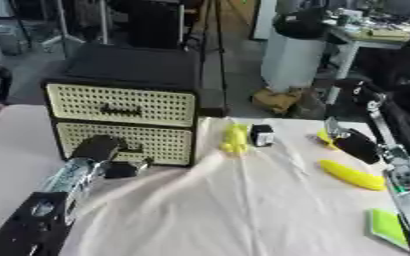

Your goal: Pick up objects from table and place into drawer.

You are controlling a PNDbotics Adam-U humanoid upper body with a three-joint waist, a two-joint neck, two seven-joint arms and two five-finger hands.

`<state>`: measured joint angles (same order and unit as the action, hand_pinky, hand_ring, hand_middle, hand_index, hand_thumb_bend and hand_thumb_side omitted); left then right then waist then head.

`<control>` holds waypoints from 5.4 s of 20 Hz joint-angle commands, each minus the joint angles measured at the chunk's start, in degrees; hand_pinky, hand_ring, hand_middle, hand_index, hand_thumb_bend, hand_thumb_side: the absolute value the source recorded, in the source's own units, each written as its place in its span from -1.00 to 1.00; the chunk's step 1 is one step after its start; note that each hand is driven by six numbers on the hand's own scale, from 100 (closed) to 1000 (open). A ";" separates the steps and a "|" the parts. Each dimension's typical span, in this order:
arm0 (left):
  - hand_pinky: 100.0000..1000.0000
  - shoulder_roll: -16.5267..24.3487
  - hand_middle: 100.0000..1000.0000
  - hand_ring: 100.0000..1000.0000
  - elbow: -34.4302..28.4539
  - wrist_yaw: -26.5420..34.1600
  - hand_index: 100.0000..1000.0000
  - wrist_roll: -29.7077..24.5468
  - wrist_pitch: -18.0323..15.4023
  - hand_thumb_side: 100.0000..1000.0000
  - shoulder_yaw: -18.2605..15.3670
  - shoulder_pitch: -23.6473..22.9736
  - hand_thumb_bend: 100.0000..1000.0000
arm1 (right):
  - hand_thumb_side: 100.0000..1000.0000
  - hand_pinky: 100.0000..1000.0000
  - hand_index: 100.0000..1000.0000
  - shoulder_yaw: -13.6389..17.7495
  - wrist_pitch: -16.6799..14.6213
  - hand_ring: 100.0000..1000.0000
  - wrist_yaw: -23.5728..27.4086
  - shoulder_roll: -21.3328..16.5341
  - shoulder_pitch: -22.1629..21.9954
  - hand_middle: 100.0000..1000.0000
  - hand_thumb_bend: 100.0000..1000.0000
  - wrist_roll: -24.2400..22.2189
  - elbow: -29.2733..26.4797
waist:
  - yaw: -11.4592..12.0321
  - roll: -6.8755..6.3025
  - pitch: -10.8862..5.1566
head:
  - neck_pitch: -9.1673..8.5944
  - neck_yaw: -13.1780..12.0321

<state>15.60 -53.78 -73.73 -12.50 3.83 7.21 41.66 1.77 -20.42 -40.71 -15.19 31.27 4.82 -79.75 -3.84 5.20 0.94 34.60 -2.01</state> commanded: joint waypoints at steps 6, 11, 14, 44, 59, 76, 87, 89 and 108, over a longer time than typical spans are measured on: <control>-1.00 0.96 -1.00 -1.00 -3.64 0.99 -0.05 -1.87 -0.36 1.00 -0.31 -0.05 -0.04 | -0.04 0.63 0.73 0.39 -0.12 0.68 0.11 -0.78 1.15 0.61 -1.00 0.10 -0.47 | 0.32 -0.18 -0.57 | -0.28 -0.02; -1.00 1.66 -1.00 -1.00 -8.86 1.95 0.01 -5.96 -1.29 1.00 0.44 -1.99 -0.05 | -0.04 0.64 0.73 0.59 -0.02 0.68 0.03 -1.11 1.02 0.62 -1.00 0.25 -0.43 | 0.72 -0.23 -0.65 | -0.19 0.55; -1.00 1.72 -1.00 -1.00 -12.83 3.19 0.06 -8.72 -2.40 1.00 1.29 -4.22 -0.06 | -0.04 0.63 0.73 0.70 0.06 0.68 -0.03 -1.30 0.92 0.62 -1.00 0.33 -0.39 | 1.02 -0.36 -0.76 | -0.13 0.94; -1.00 8.31 -1.00 -1.00 -56.37 9.43 0.51 -10.85 -0.66 1.00 3.28 -23.63 0.00 | -0.04 0.64 0.73 1.08 0.34 0.68 -0.35 -2.27 0.48 0.61 -1.00 0.35 -0.41 | 2.31 -1.58 -0.91 | -0.47 2.74; -1.00 10.76 -1.00 -1.00 -59.64 30.76 0.40 6.26 6.98 1.00 -8.47 -28.18 -0.06 | -0.11 0.67 0.74 5.39 3.25 0.77 0.21 -11.40 10.29 0.67 -1.00 -9.90 24.43 | 4.55 -1.95 -1.28 | 0.06 4.63; -1.00 10.69 -1.00 -1.00 -58.33 36.67 0.40 7.08 4.24 1.00 -11.79 -30.61 -0.09 | -0.07 0.71 0.76 8.13 1.90 0.83 -12.05 -16.24 14.76 0.70 -0.76 -13.85 49.40 | 5.70 -1.80 -1.38 | 0.38 5.72; -1.00 10.35 -1.00 -1.00 -58.51 36.42 0.40 6.27 4.07 1.00 -11.94 -30.99 -0.10 | 0.08 0.69 0.76 7.41 0.92 0.82 -11.27 -16.20 13.86 0.71 -0.54 -16.84 52.50 | 5.77 -1.76 -1.23 | 0.84 7.53; -1.00 10.32 -1.00 -1.00 -58.55 36.41 0.40 6.15 4.03 1.00 -11.96 -31.05 -0.10 | 0.10 0.68 0.76 7.18 0.46 0.80 -11.40 -16.11 13.71 0.71 -0.51 -18.31 52.80 | 5.77 -1.77 -1.23 | 0.83 7.53; -1.00 9.83 -1.00 -1.00 -58.95 36.25 0.40 5.36 3.54 1.00 -11.85 -30.87 -0.11 | 0.04 0.73 0.80 7.34 4.97 0.93 -18.03 -16.77 15.77 0.80 -0.47 -10.60 54.90 | 6.94 -2.78 -0.01 | 0.41 7.84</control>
<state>24.69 -111.58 -37.40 -7.12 7.47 -4.09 10.07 8.84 -15.64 -58.04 -29.19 45.54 -6.83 -24.64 3.10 2.59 1.45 35.16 5.66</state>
